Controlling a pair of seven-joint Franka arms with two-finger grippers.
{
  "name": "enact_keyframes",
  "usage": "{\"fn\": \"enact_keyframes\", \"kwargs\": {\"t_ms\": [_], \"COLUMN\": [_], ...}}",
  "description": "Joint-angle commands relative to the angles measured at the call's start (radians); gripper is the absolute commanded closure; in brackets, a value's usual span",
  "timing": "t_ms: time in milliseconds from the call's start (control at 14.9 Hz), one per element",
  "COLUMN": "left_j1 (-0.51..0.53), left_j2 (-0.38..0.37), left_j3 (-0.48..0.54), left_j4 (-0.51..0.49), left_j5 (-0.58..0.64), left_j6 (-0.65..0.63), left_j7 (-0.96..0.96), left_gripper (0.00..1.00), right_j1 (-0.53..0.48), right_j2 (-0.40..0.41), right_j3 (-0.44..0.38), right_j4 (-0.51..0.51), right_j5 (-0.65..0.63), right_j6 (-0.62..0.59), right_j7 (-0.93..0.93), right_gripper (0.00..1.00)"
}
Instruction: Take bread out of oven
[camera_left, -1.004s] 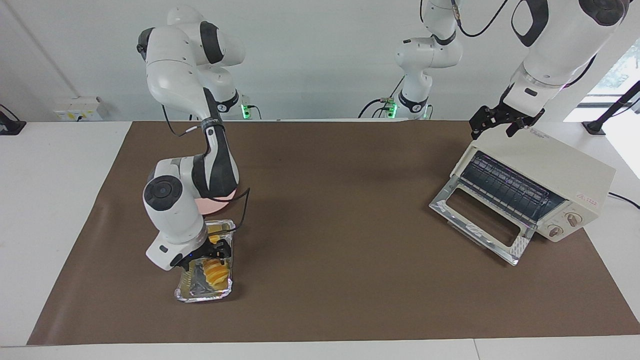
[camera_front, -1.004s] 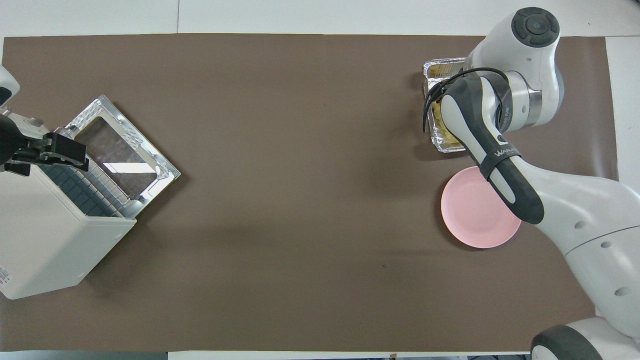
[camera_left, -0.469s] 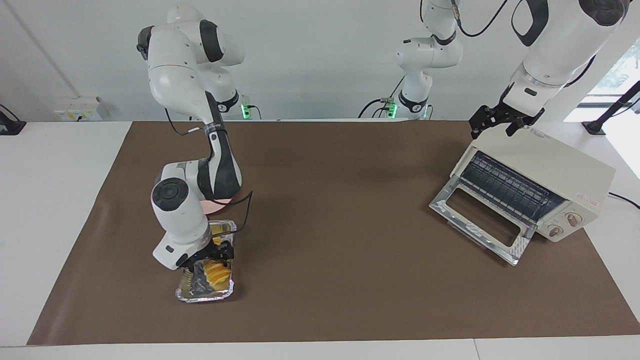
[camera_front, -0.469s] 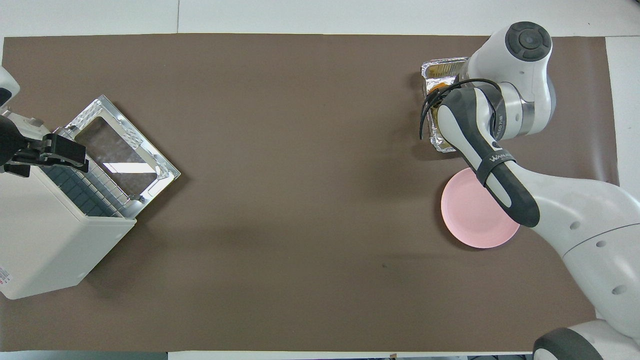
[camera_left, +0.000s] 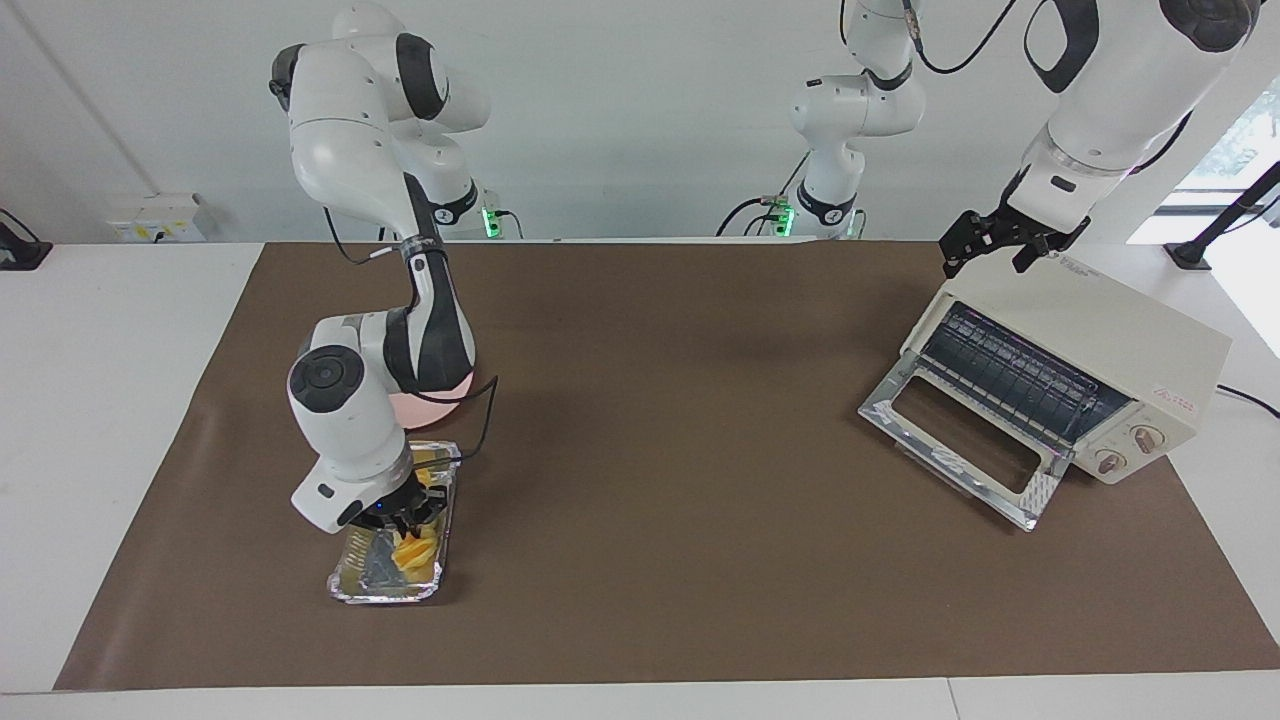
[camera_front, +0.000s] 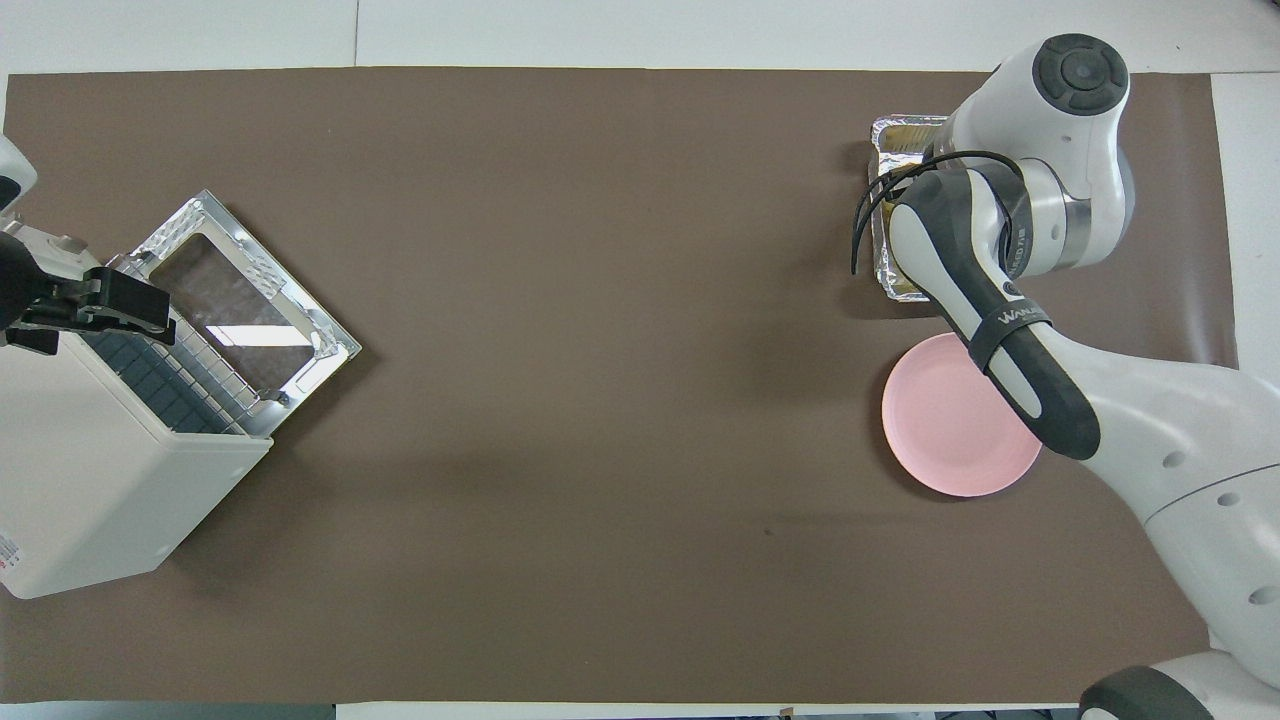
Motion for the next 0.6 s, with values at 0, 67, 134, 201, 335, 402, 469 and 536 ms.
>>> {"fn": "enact_keyframes", "kwargs": {"t_ms": [0, 67, 134, 201, 335, 402, 469, 536], "left_j1": [0.003, 0.003, 0.003, 0.003, 0.003, 0.003, 0.004, 0.004], "left_j2": [-0.012, -0.013, -0.012, -0.012, -0.013, -0.012, -0.012, -0.012], "left_j3": [0.004, 0.004, 0.004, 0.004, 0.003, 0.004, 0.003, 0.004], "left_j4": [-0.005, -0.006, -0.005, -0.003, -0.006, -0.005, -0.005, -0.005], "left_j5": [-0.014, -0.014, -0.014, -0.014, -0.014, -0.014, -0.014, -0.014], "left_j6": [-0.01, -0.006, -0.007, -0.01, -0.006, -0.01, -0.009, -0.006], "left_j7": [0.005, 0.005, 0.005, 0.005, 0.005, 0.005, 0.007, 0.008], "left_gripper": [0.0, 0.0, 0.0, 0.0, 0.0, 0.0, 0.0, 0.0], "right_j1": [-0.001, 0.002, 0.005, 0.01, 0.01, 0.01, 0.01, 0.008], "right_j2": [-0.015, -0.021, -0.044, -0.068, -0.16, -0.21, -0.272, -0.336], "right_j3": [0.01, 0.011, 0.012, 0.013, 0.016, 0.016, 0.018, 0.018], "right_j4": [0.072, 0.095, 0.098, 0.091, 0.013, -0.036, -0.12, -0.209], "right_j5": [-0.019, -0.016, -0.013, -0.007, -0.004, -0.003, -0.003, 0.011], "right_j6": [-0.133, -0.176, -0.2, -0.205, -0.254, -0.26, -0.257, -0.236], "right_j7": [0.017, 0.016, 0.017, 0.017, 0.025, 0.037, 0.05, 0.051], "right_gripper": [1.0, 1.0, 1.0, 1.0, 1.0, 1.0, 1.0, 1.0]}}
